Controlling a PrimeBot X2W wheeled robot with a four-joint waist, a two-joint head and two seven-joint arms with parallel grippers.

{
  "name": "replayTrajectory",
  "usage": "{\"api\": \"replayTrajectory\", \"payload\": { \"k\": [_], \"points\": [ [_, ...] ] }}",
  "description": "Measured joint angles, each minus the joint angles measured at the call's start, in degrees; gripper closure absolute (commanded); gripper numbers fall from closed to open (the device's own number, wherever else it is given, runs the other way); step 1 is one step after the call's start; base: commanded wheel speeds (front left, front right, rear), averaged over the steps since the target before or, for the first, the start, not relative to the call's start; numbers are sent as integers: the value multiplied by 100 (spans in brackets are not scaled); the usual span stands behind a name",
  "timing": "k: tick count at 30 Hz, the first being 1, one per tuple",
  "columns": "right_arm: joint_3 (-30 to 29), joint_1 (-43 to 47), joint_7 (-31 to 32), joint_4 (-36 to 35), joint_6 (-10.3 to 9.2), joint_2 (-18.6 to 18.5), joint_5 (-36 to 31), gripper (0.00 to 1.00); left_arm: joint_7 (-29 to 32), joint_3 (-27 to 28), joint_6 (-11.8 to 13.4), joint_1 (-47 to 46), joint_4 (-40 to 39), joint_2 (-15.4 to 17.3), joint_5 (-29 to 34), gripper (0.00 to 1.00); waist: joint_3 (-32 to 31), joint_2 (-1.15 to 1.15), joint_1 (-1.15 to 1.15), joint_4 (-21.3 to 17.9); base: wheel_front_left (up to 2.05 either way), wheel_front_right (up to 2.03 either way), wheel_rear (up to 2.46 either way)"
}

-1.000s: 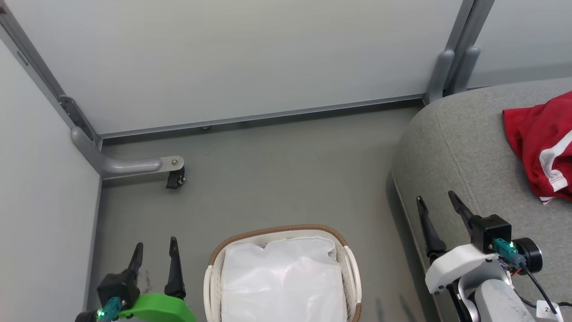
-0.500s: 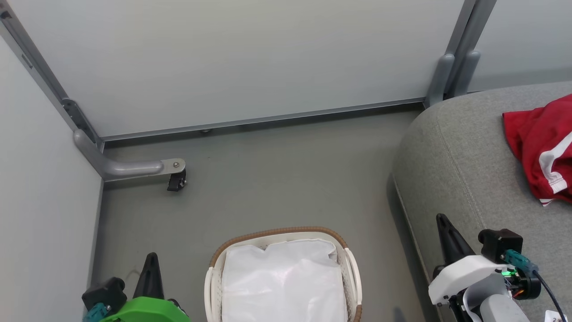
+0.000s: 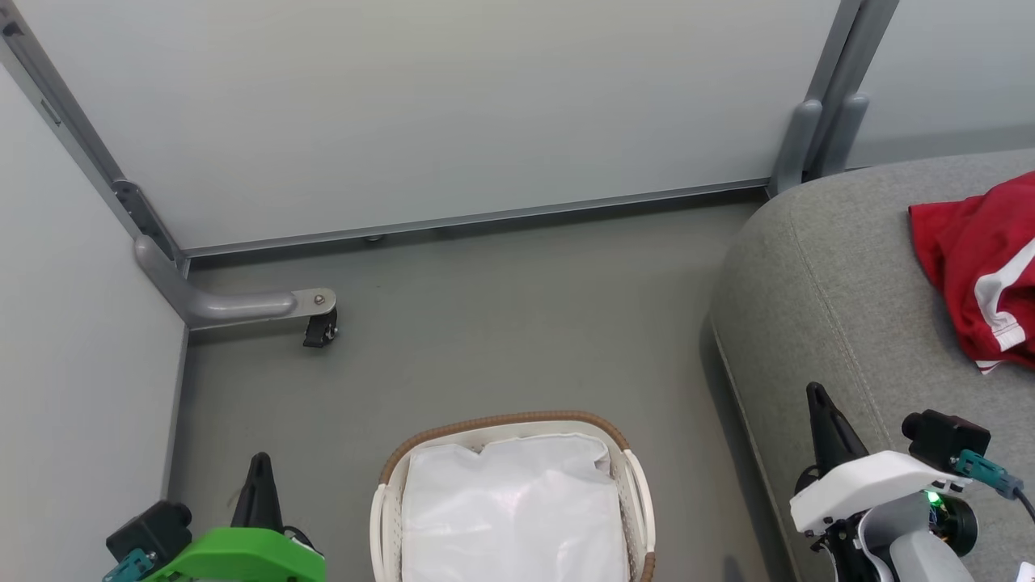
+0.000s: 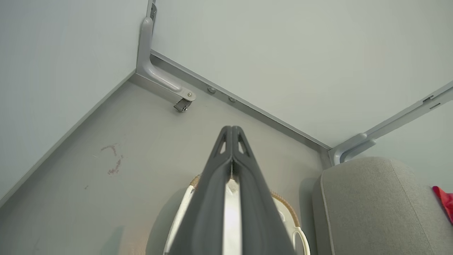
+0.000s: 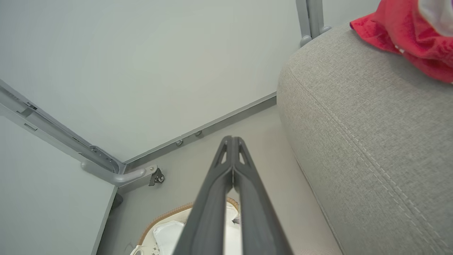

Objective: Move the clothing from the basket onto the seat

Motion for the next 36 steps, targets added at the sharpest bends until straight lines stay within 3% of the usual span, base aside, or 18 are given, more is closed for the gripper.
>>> {"api": "replayTrajectory", "payload": {
  "k": [36],
  "points": [
    [-232,46,688,-391,-1,-20,2880,100,703,378,-180,-168,-374,2,-2472,100,-58,0,0,6,0,0,0]
  ]
}}
